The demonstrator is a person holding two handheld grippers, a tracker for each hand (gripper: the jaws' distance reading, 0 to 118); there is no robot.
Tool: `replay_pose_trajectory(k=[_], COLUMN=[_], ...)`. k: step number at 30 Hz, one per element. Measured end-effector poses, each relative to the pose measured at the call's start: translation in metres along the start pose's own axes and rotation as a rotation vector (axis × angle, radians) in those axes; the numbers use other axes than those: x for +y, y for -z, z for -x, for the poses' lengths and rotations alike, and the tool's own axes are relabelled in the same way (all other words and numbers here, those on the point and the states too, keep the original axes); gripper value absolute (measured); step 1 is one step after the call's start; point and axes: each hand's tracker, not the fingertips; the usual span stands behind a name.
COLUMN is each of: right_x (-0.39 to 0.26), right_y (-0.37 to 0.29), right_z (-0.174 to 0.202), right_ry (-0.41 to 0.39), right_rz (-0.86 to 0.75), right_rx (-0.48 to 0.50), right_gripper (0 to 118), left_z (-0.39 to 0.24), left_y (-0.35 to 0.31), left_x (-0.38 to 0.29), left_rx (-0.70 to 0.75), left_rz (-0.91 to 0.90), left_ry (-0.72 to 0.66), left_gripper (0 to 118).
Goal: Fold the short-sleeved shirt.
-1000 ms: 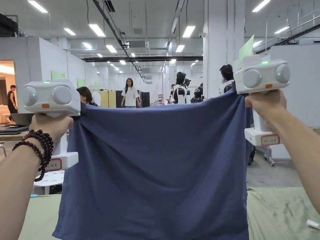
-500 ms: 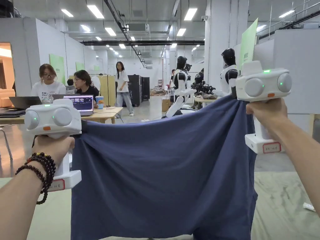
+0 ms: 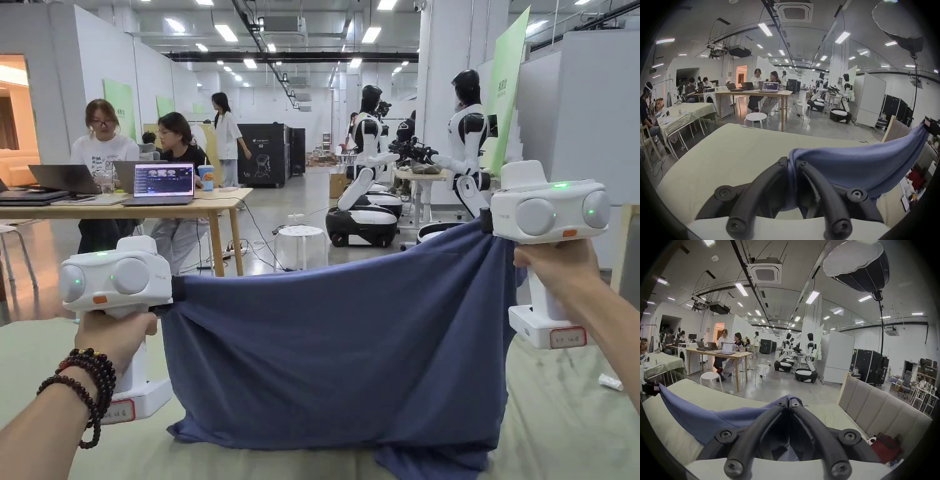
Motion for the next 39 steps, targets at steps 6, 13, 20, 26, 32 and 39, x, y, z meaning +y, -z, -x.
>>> replay_pose_trajectory(k=[6, 13, 20, 26, 32, 39], right_x=[-0.031, -0.113, -0.221, -0.292, -0.335, -0.384], right_y=[-0.059, -0.126, -0.183, -0.229, -0.274, -0.292], right_z=[-0.003, -0.004, 0.002, -0.004, 0.003, 0.015], right_ry=[-0.061, -0.102, -0.133, -0.156, -0.263, -0.229], right_rz=[0.016, 0.098, 0.245, 0.381, 0.515, 0.606], right_rx=[0.032, 0.082, 0.146, 0.219, 0.238, 0.231], right_gripper=[0, 0, 0, 0, 0, 0], left_z=[0.022, 0.049, 0.070, 0.088, 0.088, 0.090], left_y=[-0.059, -0.114, -0.145, -0.177, -0.208, -0.213], left_x=[-0.034, -0.119, -0.226, -0.293, -0.336, -0.372], left_rx=[-0.007, -0.056, -0.081, -0.119, -0.148, -0.146], left_rz=[0.013, 0.110, 0.251, 0.342, 0.376, 0.379], left_ry=[-0.001, 0.024, 0.002, 0.005, 0.121, 0.112], left_gripper=[7, 7, 7, 7, 7, 7])
